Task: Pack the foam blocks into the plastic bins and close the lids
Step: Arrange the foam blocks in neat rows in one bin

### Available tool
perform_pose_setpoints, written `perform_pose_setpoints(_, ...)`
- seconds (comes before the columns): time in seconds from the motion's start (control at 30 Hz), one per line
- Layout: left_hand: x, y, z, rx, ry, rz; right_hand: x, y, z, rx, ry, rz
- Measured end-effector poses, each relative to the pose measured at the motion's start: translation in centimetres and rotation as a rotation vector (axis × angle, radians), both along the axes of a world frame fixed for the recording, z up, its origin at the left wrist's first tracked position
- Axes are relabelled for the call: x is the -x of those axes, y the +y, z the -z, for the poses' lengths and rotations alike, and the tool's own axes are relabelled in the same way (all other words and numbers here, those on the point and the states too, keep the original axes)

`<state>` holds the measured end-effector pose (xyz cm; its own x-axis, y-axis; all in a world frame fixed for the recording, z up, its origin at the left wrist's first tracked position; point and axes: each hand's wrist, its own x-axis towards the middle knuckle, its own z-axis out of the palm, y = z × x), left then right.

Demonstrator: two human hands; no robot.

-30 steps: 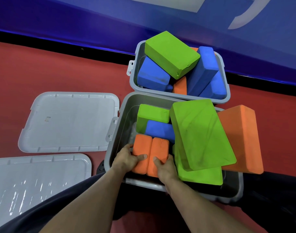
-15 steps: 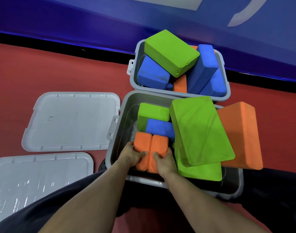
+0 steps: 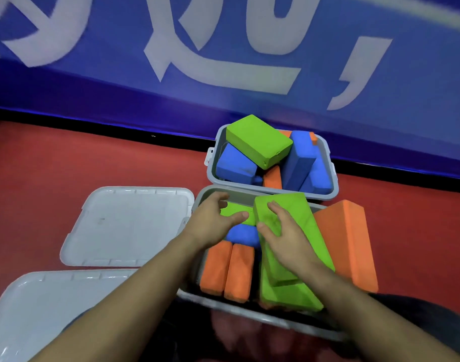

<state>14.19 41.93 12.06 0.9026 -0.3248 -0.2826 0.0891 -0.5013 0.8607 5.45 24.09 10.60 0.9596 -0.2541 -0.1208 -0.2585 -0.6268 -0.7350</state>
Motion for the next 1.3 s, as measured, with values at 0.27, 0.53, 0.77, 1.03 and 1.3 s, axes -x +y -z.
perform_pose_setpoints(0.27, 3.9, -2.4, 2.5, -0.059, 0.175, -0.009, 0.6, -7.5, 0.3, 0.026, 0.219, 0.095)
perform_pose_setpoints(0.53, 3.3, -7.1, 6.1, -0.171, 0.341, 0.074, -0.5, -9.5, 3.5, -0.101, 0.387, 0.233)
perform_pose_setpoints(0.77, 2.9, -9.4, 7.6, 0.042, 0.509, -0.093, -1.5, -8.9, 4.3, -0.124, 0.343, 0.289)
perform_pose_setpoints(1.03, 1.0, -5.4, 6.0, 0.034, 0.376, -0.301, -1.4, -6.8, 3.9, -0.288, 0.292, 0.2)
perform_pose_setpoints(1.3, 1.4, 0.9, 7.5, -0.135, 0.466, -0.356, -1.1, -3.4, 3.4, -0.188, 0.421, -0.048)
